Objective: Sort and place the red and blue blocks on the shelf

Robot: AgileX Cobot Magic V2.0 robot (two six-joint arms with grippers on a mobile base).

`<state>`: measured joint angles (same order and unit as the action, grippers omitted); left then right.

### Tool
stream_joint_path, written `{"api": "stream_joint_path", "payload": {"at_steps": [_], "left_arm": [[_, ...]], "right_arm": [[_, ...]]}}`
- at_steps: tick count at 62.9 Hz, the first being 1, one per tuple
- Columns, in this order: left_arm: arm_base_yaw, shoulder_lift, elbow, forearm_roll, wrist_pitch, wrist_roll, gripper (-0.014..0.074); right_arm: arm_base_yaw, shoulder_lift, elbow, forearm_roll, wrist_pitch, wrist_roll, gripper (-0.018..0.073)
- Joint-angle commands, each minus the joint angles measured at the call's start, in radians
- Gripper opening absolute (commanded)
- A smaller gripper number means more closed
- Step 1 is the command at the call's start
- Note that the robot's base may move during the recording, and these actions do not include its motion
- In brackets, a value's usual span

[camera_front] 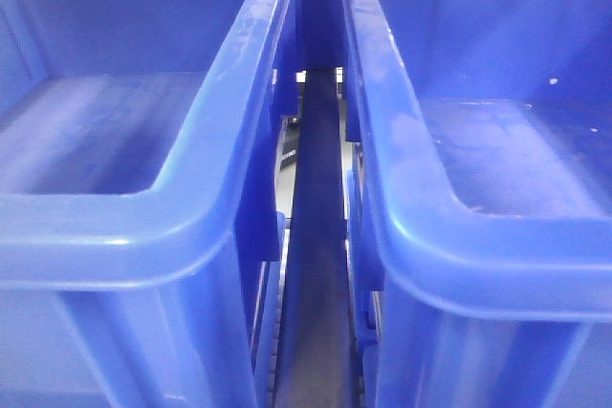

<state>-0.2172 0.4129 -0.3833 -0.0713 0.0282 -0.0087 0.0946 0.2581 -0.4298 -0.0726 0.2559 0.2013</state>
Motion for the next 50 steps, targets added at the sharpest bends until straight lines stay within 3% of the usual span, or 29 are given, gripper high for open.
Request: {"api": "stream_joint_path", "payload": {"at_steps": [1, 21, 50], "left_arm": [[-0.001, 0.007, -0.031, -0.006, -0.093, -0.001, 0.0321], [-0.001, 0.038, -0.031, -0.006, -0.089, -0.001, 0.0321], [-0.001, 0.282, -0.031, -0.006, -0.093, -0.001, 0.0321]], "right_arm": [[-0.007, 0.009, -0.027, -0.014, -0.088, -0.009, 0.0372], [-0.007, 0.036, -0.027, -0.012, -0.088, -0.009, 0.0373], [-0.007, 0.200, -0.027, 0.004, -0.092, -0.009, 0.0373]]}}
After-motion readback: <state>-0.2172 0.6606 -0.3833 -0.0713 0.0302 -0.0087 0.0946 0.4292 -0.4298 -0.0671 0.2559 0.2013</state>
